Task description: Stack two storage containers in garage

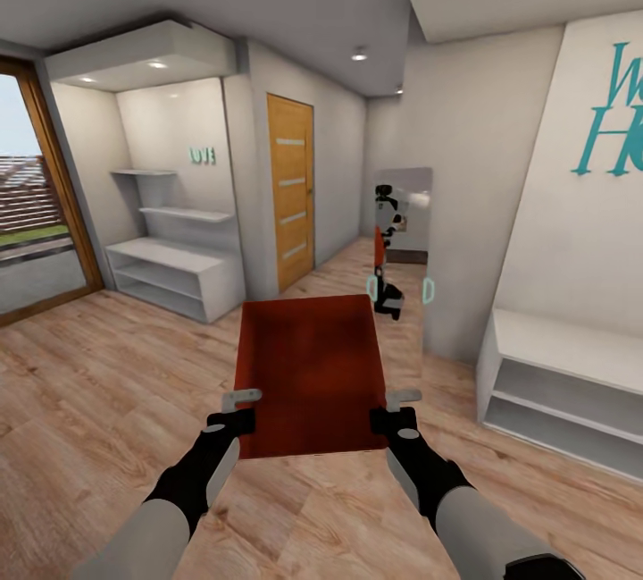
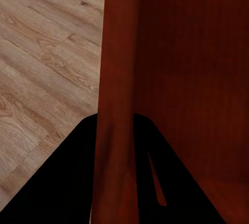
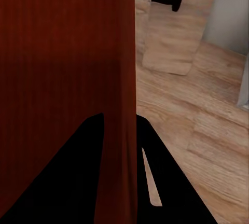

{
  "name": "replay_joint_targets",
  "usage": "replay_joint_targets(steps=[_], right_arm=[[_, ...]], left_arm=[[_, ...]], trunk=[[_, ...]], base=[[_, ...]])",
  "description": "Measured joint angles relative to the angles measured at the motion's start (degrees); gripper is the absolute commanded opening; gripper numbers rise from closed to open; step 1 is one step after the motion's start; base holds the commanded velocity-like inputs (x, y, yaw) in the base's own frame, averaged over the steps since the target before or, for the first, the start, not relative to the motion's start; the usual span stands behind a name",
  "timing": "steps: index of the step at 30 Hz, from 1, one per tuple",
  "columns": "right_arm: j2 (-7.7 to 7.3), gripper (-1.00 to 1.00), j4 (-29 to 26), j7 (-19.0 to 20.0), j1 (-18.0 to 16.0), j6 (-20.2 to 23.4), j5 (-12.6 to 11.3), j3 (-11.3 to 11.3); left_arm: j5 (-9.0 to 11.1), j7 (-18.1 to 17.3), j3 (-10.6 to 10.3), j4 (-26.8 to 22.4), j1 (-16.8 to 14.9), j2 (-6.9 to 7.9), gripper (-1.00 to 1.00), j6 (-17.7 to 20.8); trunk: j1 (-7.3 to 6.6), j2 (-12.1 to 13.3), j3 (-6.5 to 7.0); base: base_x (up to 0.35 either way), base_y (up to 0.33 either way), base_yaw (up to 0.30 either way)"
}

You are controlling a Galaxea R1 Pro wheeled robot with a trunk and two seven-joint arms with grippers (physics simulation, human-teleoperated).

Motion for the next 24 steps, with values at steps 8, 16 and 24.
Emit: replay_joint_targets(steps=[8, 16, 24], right_arm=[[-0.04, -1.0, 0.0, 0.08, 0.0, 0.05, 0.0, -0.04], [0.01, -1.0, -0.01, 0.0, 0.0, 0.13, 0.03, -0.01], [0.07, -1.0, 0.11, -0.36, 0.01, 0.2, -0.38, 0.53]], left_arm=[[0.0, 0.06, -0.01, 0.0, 0.0, -0.04, -1.0, 0.06], [0.06, 0.01, 0.01, 0.04, 0.0, 0.0, -1.0, 0.06], [-0.36, -0.33, 0.52, 0.33, -0.01, 0.01, -1.0, 0.06]], trunk=[[0.0, 0.0, 0.0], [0.0, 0.0, 0.0], [0.0, 0.0, 0.0]], base=[[0.322, 0.0, 0.0], [0.322, 0.0, 0.0], [0.322, 0.0, 0.0]])
